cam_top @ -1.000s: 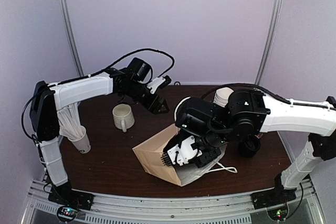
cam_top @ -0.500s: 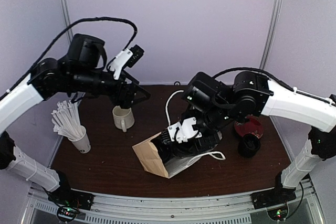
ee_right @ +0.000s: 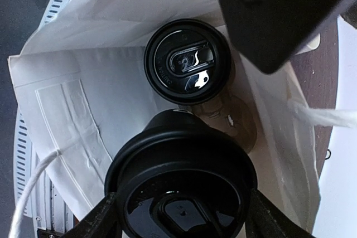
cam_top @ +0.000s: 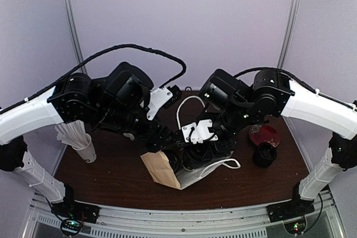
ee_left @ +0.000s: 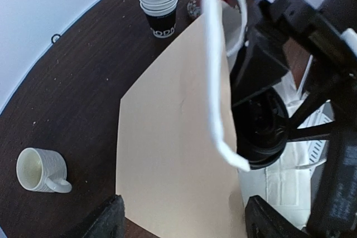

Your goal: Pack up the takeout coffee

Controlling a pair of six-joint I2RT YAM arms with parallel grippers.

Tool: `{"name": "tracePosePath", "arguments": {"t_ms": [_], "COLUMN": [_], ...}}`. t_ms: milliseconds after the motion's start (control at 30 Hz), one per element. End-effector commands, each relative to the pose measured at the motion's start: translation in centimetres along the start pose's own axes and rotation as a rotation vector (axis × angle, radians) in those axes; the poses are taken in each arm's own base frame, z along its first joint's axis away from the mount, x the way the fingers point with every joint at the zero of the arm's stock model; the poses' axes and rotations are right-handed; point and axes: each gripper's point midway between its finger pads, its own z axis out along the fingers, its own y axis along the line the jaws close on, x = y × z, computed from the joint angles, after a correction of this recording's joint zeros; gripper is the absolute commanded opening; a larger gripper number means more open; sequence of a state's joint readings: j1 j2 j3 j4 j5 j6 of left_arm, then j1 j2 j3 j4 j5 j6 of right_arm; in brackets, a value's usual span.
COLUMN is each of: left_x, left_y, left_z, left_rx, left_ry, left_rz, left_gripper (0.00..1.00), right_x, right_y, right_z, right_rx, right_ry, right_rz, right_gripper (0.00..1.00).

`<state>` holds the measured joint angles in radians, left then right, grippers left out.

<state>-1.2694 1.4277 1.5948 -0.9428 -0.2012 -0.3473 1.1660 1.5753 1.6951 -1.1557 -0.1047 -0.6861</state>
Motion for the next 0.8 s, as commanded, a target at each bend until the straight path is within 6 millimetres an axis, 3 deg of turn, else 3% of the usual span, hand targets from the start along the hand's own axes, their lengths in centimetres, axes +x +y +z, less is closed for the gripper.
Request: {"name": "tracePosePath", "arguments": {"t_ms": [0,100,467,567,767], "left_x": [-0.8,-0.5,-0.9,-1.5,-1.7], "left_y": [0.5,1.3,-1.3,-2.0,-2.9], "left_z": [-0.1,-0.2,0.3,0.5,1.5], "left_rx": [-0.084,-0.137,0.001,0.038,0.081], "left_ry": [0.012,0.048,0.053,0.029,0.005], "left_rz": [-0.035,-0.028,-0.052,-0.061,-0.091], "left_gripper": [0.76,0.71,0.58,0.58,0.69], "right_x": [0.1,0.4,1.8,2.0,1.9], "right_y": [-0.6,-0.5,-0.4,-0.1,-0.3], "right_z": [-1.3,-1.3,-1.3,-1.4,-1.6], "right_rx": [0.029,0.032,0.037,0.031,0.025], "right_ry": [-0.042,-0.038,-0.015,-0.014,-0.033], "right_rz": [0.047,0.052,0.065,0.081,0.11], "right_gripper": [0.36,0.36,0.36,0.36,0.36]}}
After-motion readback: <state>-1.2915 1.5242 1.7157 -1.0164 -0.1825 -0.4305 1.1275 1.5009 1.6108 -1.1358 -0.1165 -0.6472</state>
